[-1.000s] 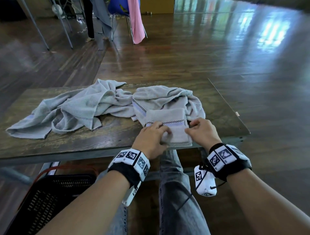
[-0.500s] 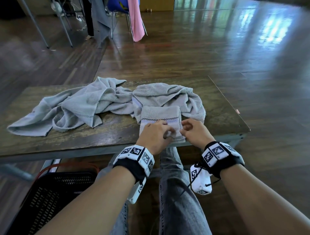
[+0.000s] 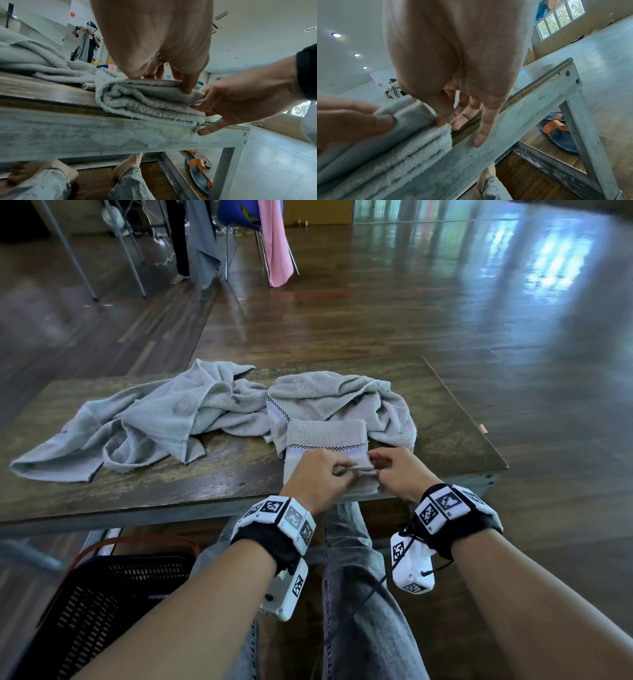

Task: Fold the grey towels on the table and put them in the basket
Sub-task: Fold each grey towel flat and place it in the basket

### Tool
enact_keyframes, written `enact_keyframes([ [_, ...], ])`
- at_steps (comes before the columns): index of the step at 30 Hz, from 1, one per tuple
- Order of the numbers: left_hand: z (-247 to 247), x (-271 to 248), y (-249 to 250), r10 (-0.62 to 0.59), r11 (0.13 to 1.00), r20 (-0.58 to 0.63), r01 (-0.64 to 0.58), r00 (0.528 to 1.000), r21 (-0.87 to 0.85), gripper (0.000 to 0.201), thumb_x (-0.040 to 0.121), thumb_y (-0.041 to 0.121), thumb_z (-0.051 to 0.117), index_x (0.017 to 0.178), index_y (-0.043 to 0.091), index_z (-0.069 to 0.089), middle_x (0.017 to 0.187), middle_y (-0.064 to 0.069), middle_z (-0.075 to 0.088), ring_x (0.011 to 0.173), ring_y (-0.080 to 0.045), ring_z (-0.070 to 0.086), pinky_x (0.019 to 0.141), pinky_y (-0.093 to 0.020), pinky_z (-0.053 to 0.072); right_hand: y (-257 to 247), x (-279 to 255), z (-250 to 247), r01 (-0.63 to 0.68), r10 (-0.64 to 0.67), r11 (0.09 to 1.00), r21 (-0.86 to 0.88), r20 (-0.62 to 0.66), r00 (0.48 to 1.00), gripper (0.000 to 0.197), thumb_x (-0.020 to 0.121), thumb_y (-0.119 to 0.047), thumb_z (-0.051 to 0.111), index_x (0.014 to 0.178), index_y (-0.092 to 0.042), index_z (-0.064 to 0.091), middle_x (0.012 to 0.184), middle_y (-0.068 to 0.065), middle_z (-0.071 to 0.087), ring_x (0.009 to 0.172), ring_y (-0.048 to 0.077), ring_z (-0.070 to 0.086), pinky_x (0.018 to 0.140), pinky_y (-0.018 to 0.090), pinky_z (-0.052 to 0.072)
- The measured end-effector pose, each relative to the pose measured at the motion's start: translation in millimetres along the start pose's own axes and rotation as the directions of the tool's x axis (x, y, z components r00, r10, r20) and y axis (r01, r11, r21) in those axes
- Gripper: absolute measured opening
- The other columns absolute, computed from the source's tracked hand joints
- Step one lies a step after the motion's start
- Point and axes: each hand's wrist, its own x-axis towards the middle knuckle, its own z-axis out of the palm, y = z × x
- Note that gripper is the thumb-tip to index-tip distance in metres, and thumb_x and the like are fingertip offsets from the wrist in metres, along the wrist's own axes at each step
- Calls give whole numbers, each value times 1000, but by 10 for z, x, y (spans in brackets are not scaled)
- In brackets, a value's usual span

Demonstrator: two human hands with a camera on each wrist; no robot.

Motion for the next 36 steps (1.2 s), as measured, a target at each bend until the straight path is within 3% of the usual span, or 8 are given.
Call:
enact_keyframes([
  [3, -2, -15, -21, -4, 1000, 25, 4, 1000, -7, 19, 89, 23, 68, 104, 17, 79, 94, -6, 77, 96, -23, 68, 85, -43, 52, 0, -1, 4, -14, 14, 998, 56, 4, 1000, 37, 92, 4, 49, 110, -16, 74, 73, -12, 68, 56, -3, 59, 62, 24, 49],
  [7, -6, 37, 32, -55, 993, -46, 50, 997, -107, 18, 90, 24, 69, 102, 17, 79, 94, 1, 78, 88, -11, 71, 83, -39, 56, -60, -5, 3, -104, 106, 988, 113, -7, 994, 40, 101, -8, 39, 91, -29, 71, 81, 1, 67, 81, 21, 64, 86, 48, 57],
  [12, 23, 73, 99, -6, 981, -178, -29, 984, -191, 18, 88, 20, 70, 103, 14, 78, 105, 2, 76, 97, -4, 68, 91, -26, 54, -75, -13, 11, -148, 148, 975, 166, 16, 989, 38, 98, -4, 35, 106, -16, 71, 91, 9, 69, 90, 28, 65, 84, 46, 57],
  [21, 167, -5, -26, 2, 998, 167, -13, 986, 61, 27, 94, 21, 63, 120, 20, 71, 149, -3, 49, 137, -17, 45, 116, -36, 34, -174, 9, -10, -128, 137, 989, 79, -115, 984, 30, 95, -8, 38, 93, -15, 67, 91, 9, 68, 82, 27, 65, 69, 38, 56],
  [25, 134, -20, 31, -43, 996, 185, 57, 982, -71, 18, 95, 28, 59, 91, 20, 75, 97, 13, 75, 92, -22, 68, 79, -31, 55, -213, -7, 172, 50, -219, 929, -366, -437, 873, 33, 98, -25, 41, 127, -21, 57, 116, 0, 60, 104, 25, 57, 77, 38, 45],
  [29, 9, 65, 32, -110, 975, 248, 153, 962, -159, 21, 91, 12, 55, 100, 7, 72, 97, -6, 73, 88, -19, 67, 88, -40, 54, -188, 147, 333, 277, -313, 939, -202, -175, 933, 46, 108, -28, 33, 153, -21, 40, 160, 0, 37, 148, 15, 30, 121, 32, 22],
  [32, -73, 112, -79, -48, 999, 30, 47, 998, 3, 25, 87, 4, 50, 100, 5, 72, 104, -6, 67, 95, -16, 60, 95, -36, 48, -53, 179, 415, 198, -211, 967, -158, -69, 975, 50, 110, -29, 29, 159, -21, 25, 168, -4, 16, 154, 7, 8, 125, 30, 6],
  [36, -109, 210, -368, -27, 970, -184, 70, 982, 233, 33, 96, 12, 48, 129, 11, 54, 137, -5, 49, 132, -19, 43, 114, -37, 35, 6, 218, 421, 207, -242, 865, -457, -18, 970, 53, 106, -26, 31, 159, -22, 23, 167, -8, 16, 153, 11, 12, 124, 39, 14],
])
